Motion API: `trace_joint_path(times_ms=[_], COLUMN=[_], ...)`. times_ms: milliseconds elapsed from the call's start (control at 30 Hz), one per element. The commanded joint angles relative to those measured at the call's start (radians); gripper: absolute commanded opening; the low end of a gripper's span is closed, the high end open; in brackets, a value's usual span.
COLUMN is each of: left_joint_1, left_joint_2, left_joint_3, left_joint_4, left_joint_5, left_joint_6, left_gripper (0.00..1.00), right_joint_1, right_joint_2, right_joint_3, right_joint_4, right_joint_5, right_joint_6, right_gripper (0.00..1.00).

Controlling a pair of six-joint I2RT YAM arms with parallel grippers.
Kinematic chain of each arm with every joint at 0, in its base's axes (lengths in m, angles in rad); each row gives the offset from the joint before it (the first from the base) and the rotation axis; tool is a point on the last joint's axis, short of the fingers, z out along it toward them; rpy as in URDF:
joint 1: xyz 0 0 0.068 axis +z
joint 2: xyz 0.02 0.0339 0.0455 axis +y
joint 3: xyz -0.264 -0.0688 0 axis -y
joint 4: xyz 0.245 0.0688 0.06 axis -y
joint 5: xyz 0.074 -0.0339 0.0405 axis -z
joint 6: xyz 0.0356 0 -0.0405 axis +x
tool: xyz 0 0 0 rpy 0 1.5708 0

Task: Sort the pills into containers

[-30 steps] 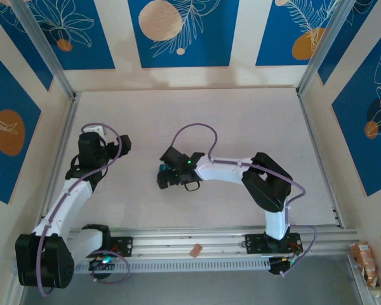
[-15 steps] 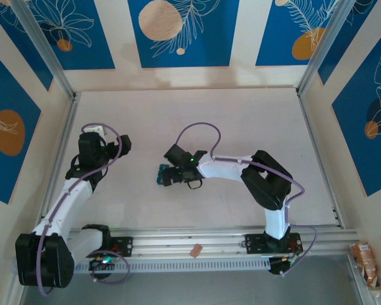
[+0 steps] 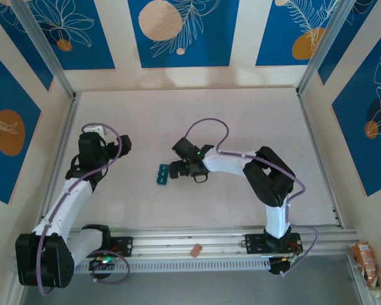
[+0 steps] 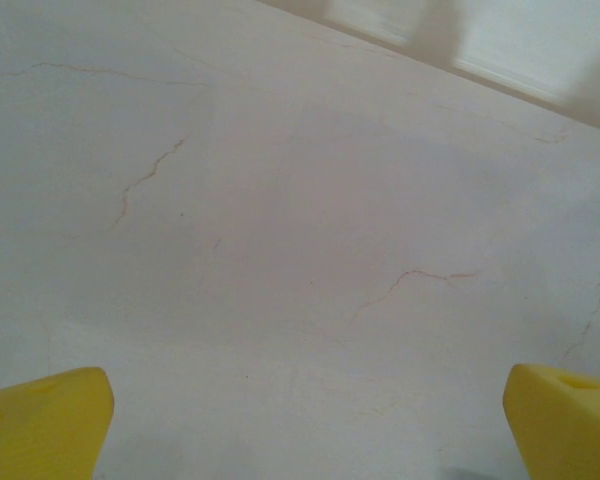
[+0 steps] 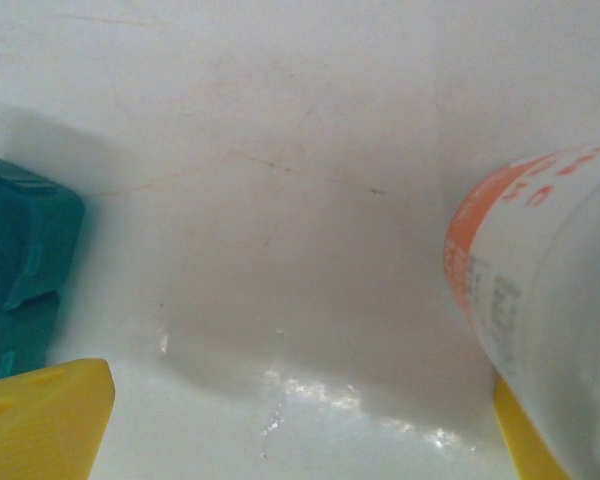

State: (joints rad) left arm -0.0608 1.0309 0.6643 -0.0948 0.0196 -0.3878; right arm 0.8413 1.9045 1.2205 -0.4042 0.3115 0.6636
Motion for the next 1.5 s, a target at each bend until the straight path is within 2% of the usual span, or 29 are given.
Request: trace_joint_path(times_ms=[0, 200, 467, 600, 867, 1000, 1200, 1467], left_joint_1=[0.011, 0.012, 0.012, 0.011, 0.011, 0.011, 0.011, 0.012], left_joint_2=[0.001, 0.003, -0.001, -0.005, 0.011, 0.015, 0.017, 0.015], left_joint_3=[0.021, 0.03, 0.013, -0.001, -0.001, 0.001, 0.009, 0.014], left_joint_4=[-0.002, -0.006, -0.006, -0.001, 0.029, 0.033, 0.026, 0.018], left_joint_5=[0.021, 0.043, 0.076, 0.083, 0.08, 0.083, 0.086, 0.099], left_joint_6=[-0.014, -0.024, -0.068, -0.095, -0.125, -0.133, -0.125, -0.122], left_gripper=[1.0, 1.0, 1.0, 1.0, 1.0, 1.0, 1.0, 1.0], right_joint_1=[-0.015, -0.001, 0.111, 0.154, 0.175, 0.174, 0.181, 0.194], right_joint_2=[0.016, -0.017, -0.093, -0.016, 0.198, 0.244, 0.277, 0.353], right_joint_3=[-0.004, 0.003, 0.061, 0.19, 0.487, 0.522, 0.524, 0.622], right_joint_4=[0.004, -0.034, -0.136, -0.242, -0.46, -0.499, -0.467, -0.487], right_joint_5=[-0.003, -0.028, -0.036, -0.009, 0.051, 0.07, 0.045, 0.025], right_joint_6=[-0.017, -0.013, 0.09, 0.165, 0.252, 0.272, 0.273, 0.24], right_gripper=[0.98, 0.97, 0.97, 0.97, 0.99, 0.99, 0.98, 0.98])
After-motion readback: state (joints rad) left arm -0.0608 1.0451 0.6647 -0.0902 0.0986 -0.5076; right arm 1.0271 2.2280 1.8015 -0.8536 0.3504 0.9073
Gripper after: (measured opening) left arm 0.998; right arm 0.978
